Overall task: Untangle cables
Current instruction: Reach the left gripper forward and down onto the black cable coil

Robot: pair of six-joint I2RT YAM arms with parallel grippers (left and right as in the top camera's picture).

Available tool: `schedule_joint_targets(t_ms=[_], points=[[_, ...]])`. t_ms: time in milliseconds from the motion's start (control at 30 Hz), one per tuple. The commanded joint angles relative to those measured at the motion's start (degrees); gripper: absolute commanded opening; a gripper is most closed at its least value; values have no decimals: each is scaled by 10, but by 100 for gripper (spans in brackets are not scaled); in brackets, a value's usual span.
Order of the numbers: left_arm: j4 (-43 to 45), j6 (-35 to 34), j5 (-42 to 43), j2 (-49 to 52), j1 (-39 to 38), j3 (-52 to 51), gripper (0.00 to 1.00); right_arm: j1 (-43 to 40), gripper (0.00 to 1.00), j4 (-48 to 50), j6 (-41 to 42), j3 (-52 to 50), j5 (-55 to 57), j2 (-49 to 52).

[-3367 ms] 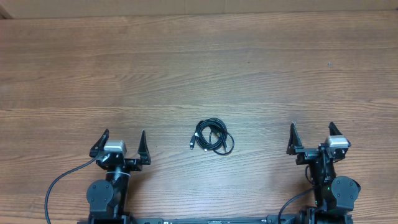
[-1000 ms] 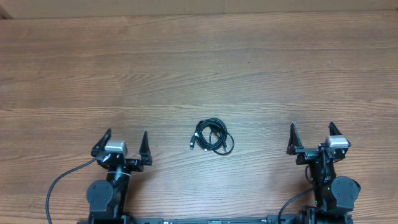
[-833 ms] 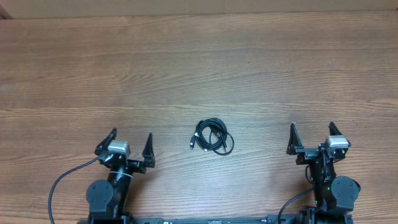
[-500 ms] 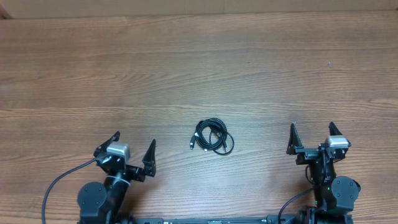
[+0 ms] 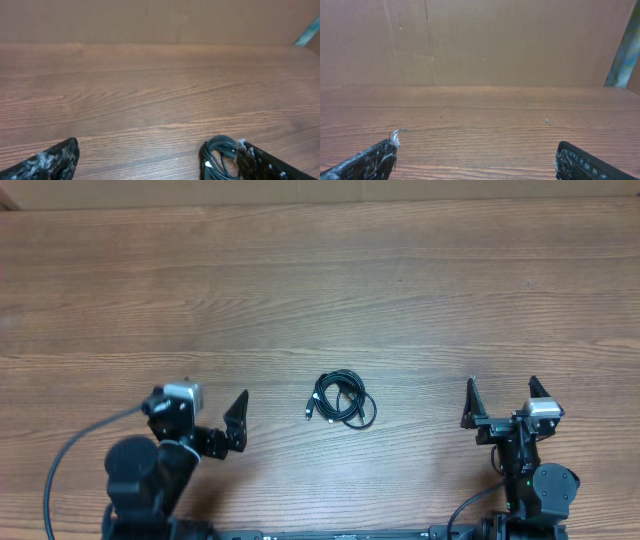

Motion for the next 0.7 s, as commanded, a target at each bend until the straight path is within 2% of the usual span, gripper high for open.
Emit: schedule_joint_targets(t_ms=[0,200,400,567,667], points=[[-15,-6,24,58,6,55,100,-2,100,3,-1,-6,3,-5],[-78,-6,26,186,-4,154,100,-2,100,3,-1,-6,3,-5],[-125,11,20,313,-65,236,100,-2,100,3,-1,-6,3,-5],[-148,11,-4,409,-127,267,99,-2,100,3,-1,-6,3,-5],[-151,10,26,457,-147,267,100,-2,100,3,-1,-6,3,-5]])
